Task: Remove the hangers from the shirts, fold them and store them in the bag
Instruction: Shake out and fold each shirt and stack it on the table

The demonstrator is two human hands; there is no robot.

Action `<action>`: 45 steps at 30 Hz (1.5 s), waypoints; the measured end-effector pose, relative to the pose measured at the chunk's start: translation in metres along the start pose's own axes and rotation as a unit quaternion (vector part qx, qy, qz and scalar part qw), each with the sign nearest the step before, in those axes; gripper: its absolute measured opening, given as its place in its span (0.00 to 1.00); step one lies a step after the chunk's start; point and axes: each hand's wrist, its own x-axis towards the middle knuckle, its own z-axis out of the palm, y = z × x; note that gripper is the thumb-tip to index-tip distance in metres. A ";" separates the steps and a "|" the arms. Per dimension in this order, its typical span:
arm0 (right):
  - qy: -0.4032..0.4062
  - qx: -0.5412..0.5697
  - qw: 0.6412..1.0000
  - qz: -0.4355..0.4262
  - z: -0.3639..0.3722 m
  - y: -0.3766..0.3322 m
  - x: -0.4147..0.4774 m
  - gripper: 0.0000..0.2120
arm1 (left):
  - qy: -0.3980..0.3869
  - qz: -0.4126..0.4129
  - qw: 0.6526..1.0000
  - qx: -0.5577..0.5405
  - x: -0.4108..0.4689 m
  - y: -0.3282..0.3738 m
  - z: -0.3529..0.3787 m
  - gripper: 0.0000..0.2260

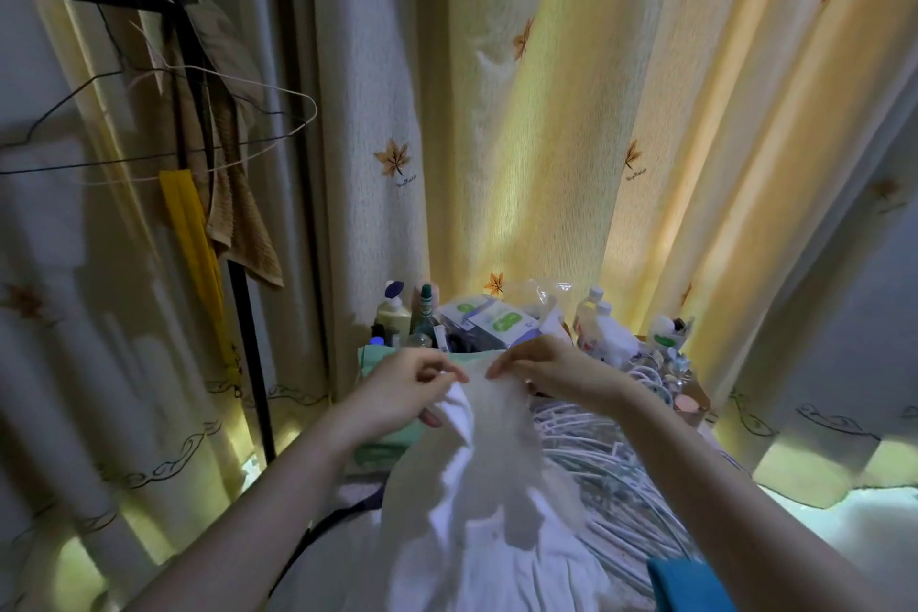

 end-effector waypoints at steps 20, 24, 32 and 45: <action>0.044 -0.114 0.991 -0.056 -0.045 0.029 -0.026 0.09 | -0.070 0.100 0.987 0.107 -0.013 -0.025 -0.051 0.13; -0.062 -0.235 0.970 0.001 -0.032 0.054 -0.023 0.16 | -0.117 0.020 0.965 0.233 -0.003 -0.024 -0.042 0.11; 0.140 -0.222 0.963 -0.055 -0.010 0.075 -0.026 0.16 | 0.081 0.166 0.953 0.239 -0.006 -0.062 -0.009 0.18; -0.365 -0.185 0.901 0.142 0.142 0.187 -0.090 0.03 | -0.426 -0.113 0.887 0.141 -0.112 -0.201 0.092 0.07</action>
